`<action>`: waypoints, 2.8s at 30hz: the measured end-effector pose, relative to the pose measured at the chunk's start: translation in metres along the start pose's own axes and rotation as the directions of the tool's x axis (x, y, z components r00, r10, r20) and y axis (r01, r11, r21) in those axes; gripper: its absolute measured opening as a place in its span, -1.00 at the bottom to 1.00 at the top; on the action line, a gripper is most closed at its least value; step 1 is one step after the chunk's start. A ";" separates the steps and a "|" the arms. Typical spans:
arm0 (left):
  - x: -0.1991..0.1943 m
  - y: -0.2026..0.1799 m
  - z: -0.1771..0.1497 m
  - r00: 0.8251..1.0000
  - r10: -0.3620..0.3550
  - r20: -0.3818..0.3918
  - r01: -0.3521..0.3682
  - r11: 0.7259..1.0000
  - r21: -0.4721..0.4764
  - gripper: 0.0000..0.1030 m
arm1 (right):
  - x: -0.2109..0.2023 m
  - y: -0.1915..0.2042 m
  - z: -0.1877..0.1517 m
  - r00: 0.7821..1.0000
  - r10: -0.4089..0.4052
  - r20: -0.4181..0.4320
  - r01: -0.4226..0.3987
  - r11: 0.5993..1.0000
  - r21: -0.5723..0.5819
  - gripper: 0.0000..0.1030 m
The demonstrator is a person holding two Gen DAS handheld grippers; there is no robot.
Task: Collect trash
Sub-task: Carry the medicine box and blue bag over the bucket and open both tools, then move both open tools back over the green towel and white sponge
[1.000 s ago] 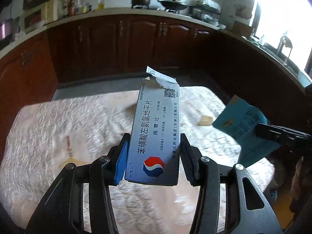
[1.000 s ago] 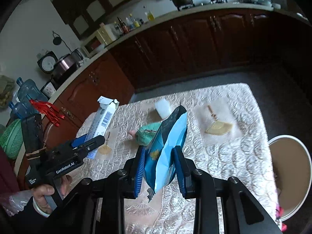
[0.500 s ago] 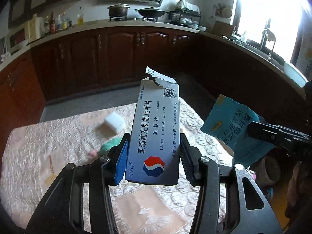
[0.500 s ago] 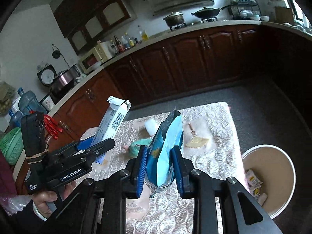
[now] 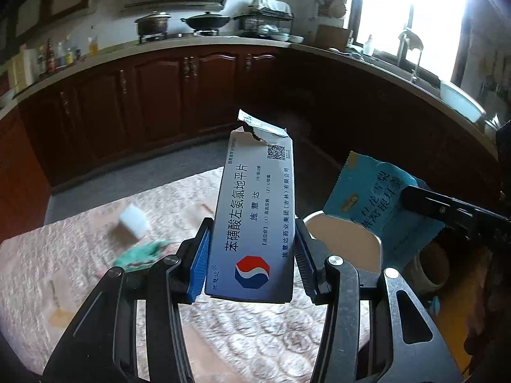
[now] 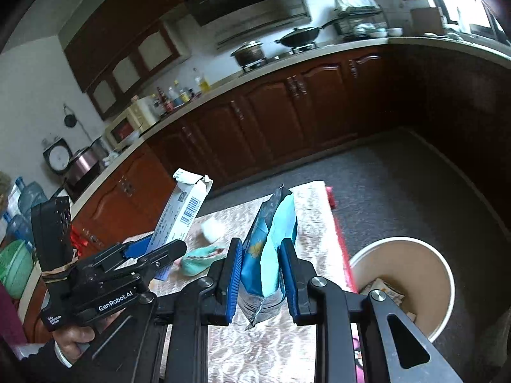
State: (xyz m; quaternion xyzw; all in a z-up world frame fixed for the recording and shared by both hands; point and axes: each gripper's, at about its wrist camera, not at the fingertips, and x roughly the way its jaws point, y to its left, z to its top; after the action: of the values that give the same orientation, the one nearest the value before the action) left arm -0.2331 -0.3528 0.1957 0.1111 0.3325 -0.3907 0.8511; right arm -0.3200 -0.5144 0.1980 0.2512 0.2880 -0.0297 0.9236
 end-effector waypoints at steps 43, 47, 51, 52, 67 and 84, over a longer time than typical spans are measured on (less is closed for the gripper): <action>0.129 -0.110 -0.024 0.940 -0.191 -0.281 0.205 0.979 0.020 0.11 | 0.032 -0.168 -0.040 0.923 -0.321 -0.213 0.366 0.901 0.230 -0.07; 0.121 -0.101 -0.020 0.950 -0.172 -0.260 0.183 0.983 0.020 0.11 | 0.030 -0.156 -0.040 0.928 -0.316 -0.198 0.355 0.910 0.213 -0.04; 0.110 -0.093 -0.019 0.963 -0.140 -0.232 0.150 0.988 0.026 0.11 | 0.029 -0.139 -0.037 0.936 -0.305 -0.175 0.336 0.923 0.186 0.24; 0.107 -0.090 -0.019 0.966 -0.131 -0.224 0.141 0.990 0.029 0.11 | 0.029 -0.135 -0.036 0.937 -0.305 -0.168 0.333 0.926 0.177 0.25; 0.060 -0.010 -0.020 0.993 -0.012 -0.118 0.012 1.000 -0.002 0.11 | 0.045 -0.064 -0.021 0.964 -0.236 -0.123 0.245 0.967 0.066 0.35; 0.100 0.156 -0.058 0.932 0.183 -0.312 -0.168 0.983 0.075 0.35 | 0.117 0.007 -0.019 0.971 -0.107 -0.214 0.101 0.994 -0.040 0.47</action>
State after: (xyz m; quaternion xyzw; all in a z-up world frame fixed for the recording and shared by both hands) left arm -0.0987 -0.2813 0.0755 0.2220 0.4445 -0.2978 0.8151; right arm -0.2314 -0.4882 0.1241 0.2243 0.3998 -0.0466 0.8875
